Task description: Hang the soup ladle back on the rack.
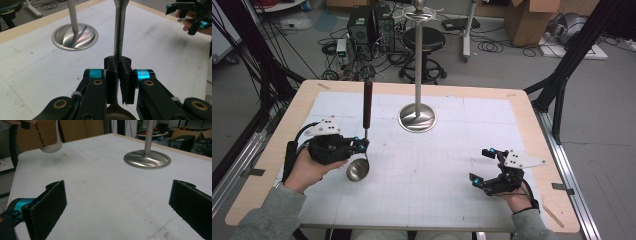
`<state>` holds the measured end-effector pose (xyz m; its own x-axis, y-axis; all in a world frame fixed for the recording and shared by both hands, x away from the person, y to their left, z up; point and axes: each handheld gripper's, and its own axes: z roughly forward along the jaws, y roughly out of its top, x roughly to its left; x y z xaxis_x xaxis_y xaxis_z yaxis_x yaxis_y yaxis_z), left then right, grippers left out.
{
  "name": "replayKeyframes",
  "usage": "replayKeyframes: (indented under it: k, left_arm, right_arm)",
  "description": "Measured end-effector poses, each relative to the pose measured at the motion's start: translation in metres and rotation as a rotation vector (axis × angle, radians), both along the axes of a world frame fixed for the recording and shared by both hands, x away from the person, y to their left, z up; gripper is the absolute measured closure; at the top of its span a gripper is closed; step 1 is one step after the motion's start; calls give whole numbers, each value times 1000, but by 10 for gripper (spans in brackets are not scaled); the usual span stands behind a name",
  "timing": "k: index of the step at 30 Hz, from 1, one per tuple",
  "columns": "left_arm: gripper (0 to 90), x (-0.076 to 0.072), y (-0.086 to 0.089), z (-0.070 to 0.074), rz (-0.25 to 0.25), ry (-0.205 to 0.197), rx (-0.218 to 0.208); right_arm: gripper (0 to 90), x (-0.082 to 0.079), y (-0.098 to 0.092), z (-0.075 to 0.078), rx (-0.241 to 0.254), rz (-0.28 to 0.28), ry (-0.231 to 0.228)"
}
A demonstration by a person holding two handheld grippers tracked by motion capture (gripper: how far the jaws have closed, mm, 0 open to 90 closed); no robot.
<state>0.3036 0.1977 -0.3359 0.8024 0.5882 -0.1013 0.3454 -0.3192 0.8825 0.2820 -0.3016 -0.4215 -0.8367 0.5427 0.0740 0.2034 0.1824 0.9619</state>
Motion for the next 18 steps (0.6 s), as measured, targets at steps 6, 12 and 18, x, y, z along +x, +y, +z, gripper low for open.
replayKeyframes:
  k: [6, 12, 18]
  left_arm:
    - [842, 8, -2, 4, 14, 1, -11]
    - [842, 17, -5, 6, 32, -1, -10]
    - [842, 24, -8, 11, 44, -1, -11]
  right_arm:
    - [4, 0, 0, 0, 1, 0, 1]
    - [4, 0, 0, 0, -1, 0, -1]
    - [4, 0, 0, 0, 1, 1, 1]
